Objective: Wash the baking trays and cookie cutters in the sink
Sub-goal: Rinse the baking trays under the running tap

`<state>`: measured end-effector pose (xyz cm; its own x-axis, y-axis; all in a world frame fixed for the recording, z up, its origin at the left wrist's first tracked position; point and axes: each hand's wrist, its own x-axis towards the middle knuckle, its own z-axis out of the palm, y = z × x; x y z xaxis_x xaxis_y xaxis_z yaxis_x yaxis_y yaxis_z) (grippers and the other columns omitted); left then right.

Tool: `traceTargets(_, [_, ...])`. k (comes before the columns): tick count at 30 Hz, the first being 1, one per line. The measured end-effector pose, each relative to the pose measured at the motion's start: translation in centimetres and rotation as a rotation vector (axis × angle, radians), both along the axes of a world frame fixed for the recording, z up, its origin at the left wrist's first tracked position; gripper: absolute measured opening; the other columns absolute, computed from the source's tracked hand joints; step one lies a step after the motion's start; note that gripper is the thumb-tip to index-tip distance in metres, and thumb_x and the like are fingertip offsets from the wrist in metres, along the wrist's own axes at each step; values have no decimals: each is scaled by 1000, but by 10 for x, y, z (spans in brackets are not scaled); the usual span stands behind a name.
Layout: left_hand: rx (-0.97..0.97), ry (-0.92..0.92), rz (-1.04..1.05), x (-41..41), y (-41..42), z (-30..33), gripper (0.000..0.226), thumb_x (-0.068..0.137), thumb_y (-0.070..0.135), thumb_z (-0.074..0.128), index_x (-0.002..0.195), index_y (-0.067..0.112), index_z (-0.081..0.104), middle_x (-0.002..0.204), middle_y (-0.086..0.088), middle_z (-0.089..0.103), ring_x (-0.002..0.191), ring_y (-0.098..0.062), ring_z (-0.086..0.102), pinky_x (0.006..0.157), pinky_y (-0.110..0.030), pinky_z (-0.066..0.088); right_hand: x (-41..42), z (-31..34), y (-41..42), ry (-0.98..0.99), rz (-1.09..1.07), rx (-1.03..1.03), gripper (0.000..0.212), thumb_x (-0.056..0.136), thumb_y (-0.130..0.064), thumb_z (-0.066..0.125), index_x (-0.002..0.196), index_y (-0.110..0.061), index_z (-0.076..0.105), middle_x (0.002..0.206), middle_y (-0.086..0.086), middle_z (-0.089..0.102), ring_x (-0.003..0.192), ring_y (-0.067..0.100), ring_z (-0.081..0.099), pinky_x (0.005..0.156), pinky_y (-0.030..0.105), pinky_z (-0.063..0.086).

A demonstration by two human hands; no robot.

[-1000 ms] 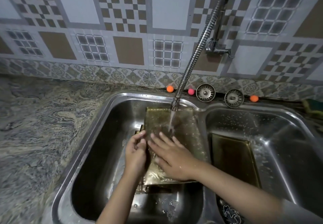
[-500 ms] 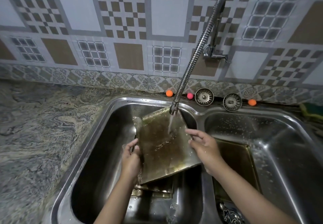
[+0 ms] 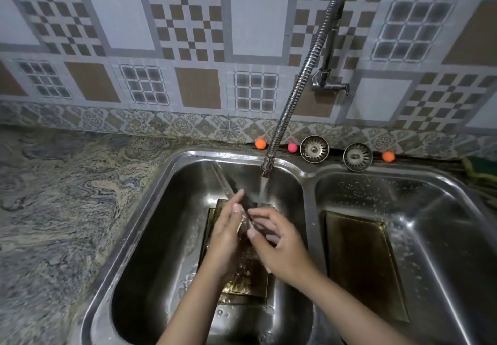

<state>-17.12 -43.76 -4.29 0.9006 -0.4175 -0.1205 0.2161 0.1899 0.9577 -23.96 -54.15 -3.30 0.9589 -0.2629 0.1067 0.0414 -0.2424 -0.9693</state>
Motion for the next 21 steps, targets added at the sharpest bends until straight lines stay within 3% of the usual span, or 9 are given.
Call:
traceTargets(3, [-60,30,119,1,9,-4,30,93,26,52,121,33,60,136,-6,55,126,-19,51,108,-39,38,-2,-7,3,34,128,17,34,93,-21,56,125,-31,55,125,-13,62,121,-5,51,105,16,36])
traceTargets(5, [-63,-21,167,-1,13,-3,36,96,7,46,123,27,58,132,-6,57,123,-20,55,104,-37,42,-5,-9,5,16,171,-111,39,93,-36,52,132,-34,50,132,-15,56,126,-7,44,105,9,28])
traceTargets(7, [-98,-36,201,-3,17,-1,40,96,-1,41,126,21,55,125,-5,62,112,-16,62,96,-32,50,-6,-13,1,0,174,-299,49,91,-54,43,137,-38,43,141,-20,44,133,-7,33,111,14,24])
traceTargets(9, [-156,18,229,-3,21,-1,40,95,-3,41,125,21,53,123,-6,62,103,-13,65,90,-30,53,-2,-17,-13,32,136,-507,59,91,-62,33,144,-36,33,152,-21,26,141,-5,18,118,28,13])
traceTargets(11, [-189,38,237,-5,22,-8,37,89,8,57,122,24,54,130,-10,59,112,-21,61,99,-41,47,9,-18,-35,149,76,-692,57,96,-54,30,148,-32,23,155,-18,10,144,-1,4,120,41,0])
traceTargets(13, [-194,44,191,-11,19,-14,61,68,33,79,124,24,55,133,-6,58,121,-26,57,104,-47,42,28,-13,-56,316,3,-811,57,99,-48,27,151,-27,16,159,-9,3,146,7,-3,118,49,-7])
traceTargets(15, [-204,77,119,-19,9,-20,82,54,42,85,127,22,54,128,-1,63,117,-24,59,102,-48,44,48,-7,-65,433,-61,-873,60,99,-50,21,152,-24,10,160,-4,-4,147,13,-8,113,55,-10])
traceTargets(18, [-260,140,64,-22,-4,-22,75,58,36,85,125,22,56,122,-7,66,116,-29,59,100,-50,44,54,1,-44,378,32,-965,73,88,-57,4,152,-22,8,160,-4,-9,147,15,-10,112,59,-10])
traceTargets(21, [-229,107,167,-4,1,-26,49,73,11,68,119,24,60,129,-2,61,129,-26,49,107,-41,38,21,5,-12,191,286,-1014,72,86,-53,5,152,-25,-1,156,-12,-19,143,9,-21,114,47,-14])
